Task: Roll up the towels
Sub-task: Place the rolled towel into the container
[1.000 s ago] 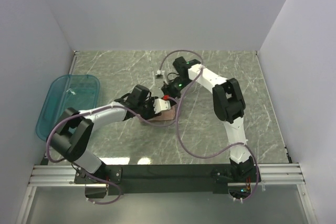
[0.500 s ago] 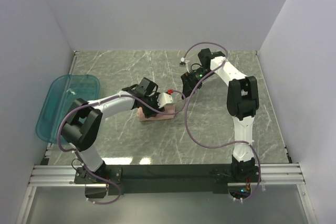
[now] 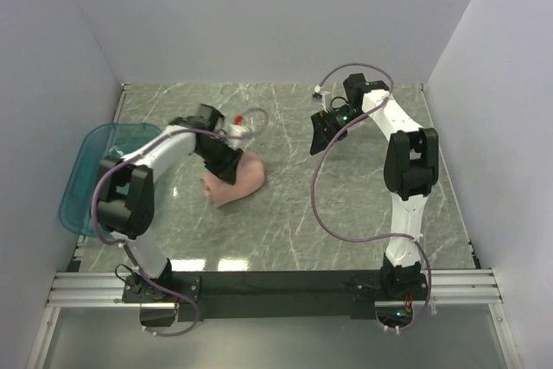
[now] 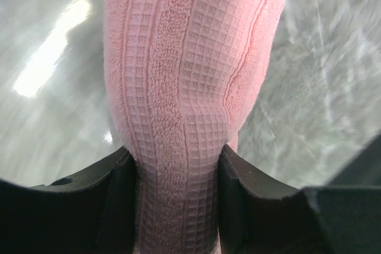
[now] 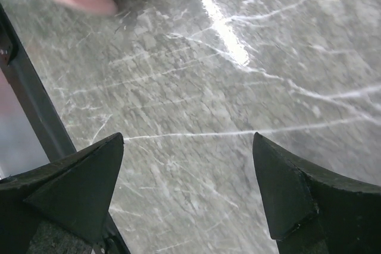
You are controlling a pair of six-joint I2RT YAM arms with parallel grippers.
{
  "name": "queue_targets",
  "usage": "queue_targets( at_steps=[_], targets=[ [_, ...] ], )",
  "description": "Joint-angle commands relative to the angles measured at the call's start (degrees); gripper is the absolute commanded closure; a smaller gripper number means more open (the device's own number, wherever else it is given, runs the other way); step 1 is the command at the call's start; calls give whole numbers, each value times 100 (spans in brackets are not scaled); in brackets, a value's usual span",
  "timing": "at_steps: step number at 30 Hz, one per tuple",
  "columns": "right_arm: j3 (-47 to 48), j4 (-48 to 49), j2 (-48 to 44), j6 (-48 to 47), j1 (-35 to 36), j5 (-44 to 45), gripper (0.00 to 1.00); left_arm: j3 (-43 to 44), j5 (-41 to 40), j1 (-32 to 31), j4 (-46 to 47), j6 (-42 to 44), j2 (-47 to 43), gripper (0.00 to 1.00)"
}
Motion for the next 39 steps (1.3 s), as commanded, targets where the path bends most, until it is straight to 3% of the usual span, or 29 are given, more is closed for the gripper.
queue_targets(
  at_steps=[1, 4, 8, 11, 15, 20, 27, 39],
  targets=[
    [-86, 122, -549, 160, -70, 92, 5, 541, 738, 869, -654, -950, -811, 100],
    [-148, 113, -637, 187, -97, 136, 4, 787, 1012, 1634, -838, -1196, -1268, 100],
    [-244, 140, -716, 230, -114, 198, 3, 1270, 793, 2574, -1217, -1503, -1672, 100],
    [-306, 201, -743, 309, -123, 181, 2, 1350, -181, 3260, -1121, -1863, -1998, 100],
    [-289, 271, -655, 467, -114, 75, 2, 1096, -1183, 4051, -761, -1549, -2384, 100],
    [-323, 333, -549, 573, -114, -144, 1, 412, -2378, 4334, 39, -1373, -2561, 100],
    [-403, 500, -558, 670, -106, -180, 0, -644, -3135, 4413, 1243, -881, -2561, 100],
    [-666, 588, -549, 661, -123, -233, 0, -1277, -2979, 4404, 2228, -880, -1964, 100]
  ],
)
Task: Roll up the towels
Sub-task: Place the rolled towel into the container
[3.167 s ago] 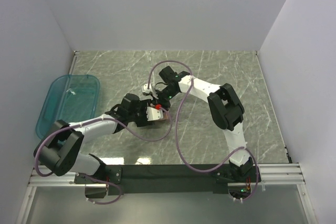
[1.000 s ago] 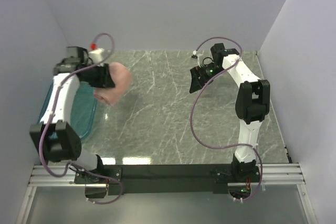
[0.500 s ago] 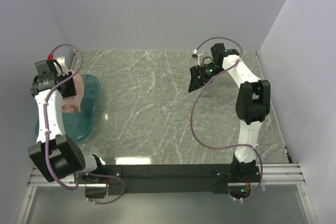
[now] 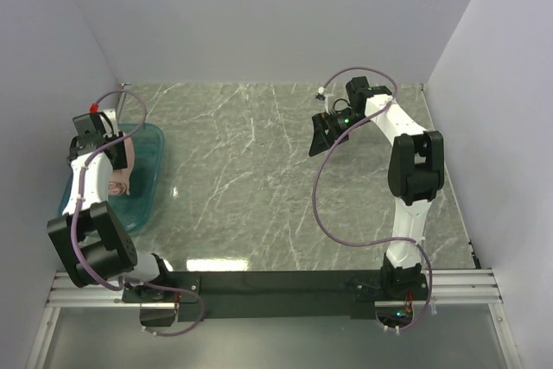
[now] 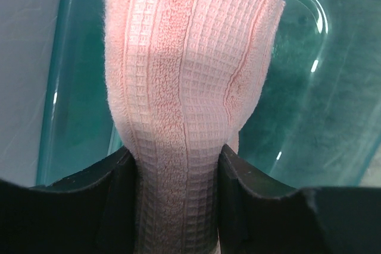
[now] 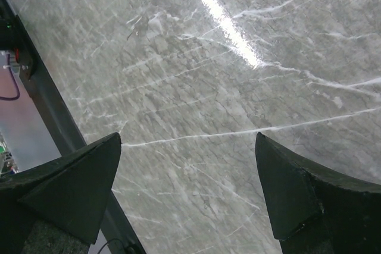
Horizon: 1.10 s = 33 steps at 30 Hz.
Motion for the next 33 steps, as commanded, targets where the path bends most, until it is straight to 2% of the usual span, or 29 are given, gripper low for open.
queue_targets(
  at_steps=[1, 10, 26, 29, 31, 33],
  targets=[
    [-8, 81, -104, 5, -42, -145, 0, -197, 46, -17, 729, 14, 109, 100],
    [-43, 98, -7, 49, -95, -215, 0, -470, 495, -175, 1063, -303, 382, 100],
    [-272, 213, 63, 32, -130, -224, 0, -242, 1119, -299, 1107, -593, 1225, 99],
    [-307, 248, 64, 67, -139, -233, 0, -260, 1224, -299, 1160, -610, 1322, 95],
    [-368, 283, 55, 76, -130, -242, 0, -225, 1242, -299, 1134, -663, 1357, 87],
    [-404, 318, 37, 93, -139, -259, 0, -181, 1347, -299, 1090, -689, 1427, 84]
  ],
)
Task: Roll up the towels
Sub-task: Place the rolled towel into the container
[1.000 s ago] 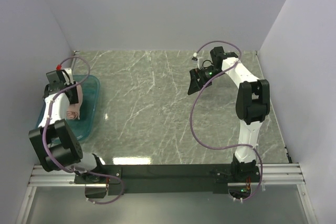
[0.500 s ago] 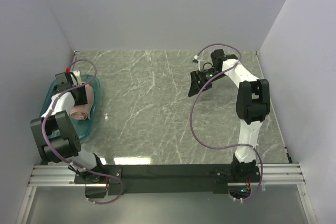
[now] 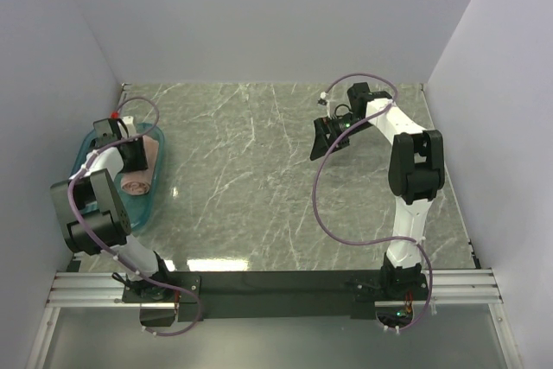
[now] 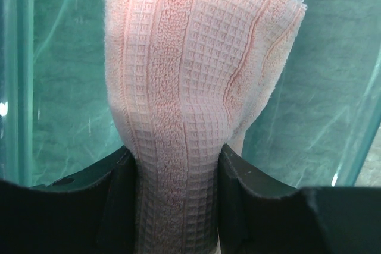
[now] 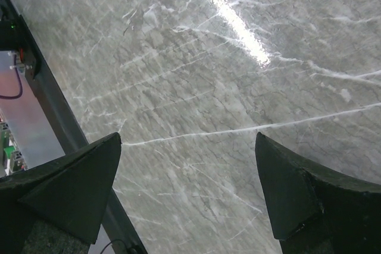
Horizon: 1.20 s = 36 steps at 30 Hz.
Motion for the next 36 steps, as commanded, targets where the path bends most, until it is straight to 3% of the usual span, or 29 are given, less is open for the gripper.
queue_targets(
  at_steps=[1, 8, 16, 20, 27, 32, 34, 36],
  targets=[
    [-124, 150, -4, 82, -52, -126, 0, 199, 340, -21, -1, -185, 157, 78],
    [-89, 141, 13, 91, -52, -161, 0, 384, 375, -21, -212, -132, 272, 66],
    [-63, 176, 39, 135, -52, -187, 0, 464, 586, -12, -467, -79, 254, 66],
    [-72, 176, 66, 144, -43, -293, 0, 551, 507, -12, -607, -44, 473, 62],
    [-274, 273, -57, 197, -52, -311, 0, 788, 480, -12, -775, 0, 676, 38],
    [-300, 282, -83, 214, -43, -311, 0, 859, 498, -12, -862, 44, 641, 34],
    [-318, 282, -101, 223, -52, -311, 0, 920, 498, -12, -906, 35, 632, 18],
    [-388, 326, -127, 249, -52, -293, 0, 973, 489, -12, -959, 53, 597, 14]
  ],
)
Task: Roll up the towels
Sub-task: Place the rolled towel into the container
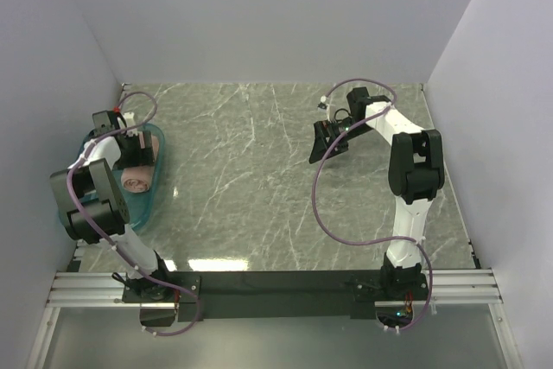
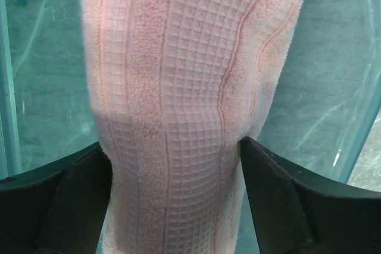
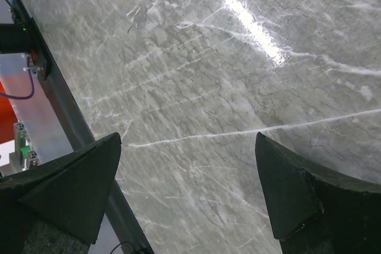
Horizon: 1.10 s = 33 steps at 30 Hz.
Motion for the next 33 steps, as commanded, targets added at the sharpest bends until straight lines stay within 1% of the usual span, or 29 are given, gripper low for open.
queue_targets(
  at_steps=[1, 9, 10, 15, 19, 24, 27, 28, 29, 31, 32, 33],
  targets=[
    [-89, 146, -178, 68, -41, -133, 0, 189, 177, -17, -242, 11, 14, 13],
    [-177, 226, -257, 95, -32, -186, 0, 443, 36, -17, -488, 143, -189, 10],
    [-185, 226, -274, 103, -32, -195, 0, 470, 1, -8, -506, 160, -241, 1],
    [-142, 191, -301, 42, -32, -169, 0, 531, -122, -8, -585, 353, -496, 0],
    [-71, 156, -345, 7, -32, -142, 0, 838, -210, 1, -901, 477, -733, 1],
    [131, 41, -424, -29, -23, -107, 0, 1436, -430, 10, -1358, 591, -1014, 1],
    [280, -3, -529, -37, -41, 7, 0, 1901, -289, 10, -1578, 495, -1234, 1],
    [324, -20, -573, -37, -49, 51, 0, 2024, -124, 1, -1604, 416, -1278, 1],
    [368, -64, -608, -37, -32, 95, 0, 2339, -35, -8, -1657, 320, -1296, 0],
    [491, -143, -748, -63, -58, 218, 0, 2709, 272, -34, -1946, 38, -1262, 0],
    [535, -169, -810, -64, -76, 253, 0, 3111, 369, -69, -2061, -32, -1209, 1],
    [596, -178, -950, -3, -145, 323, 0, 3341, 396, -139, -2410, -128, -1043, 1]
  ],
)
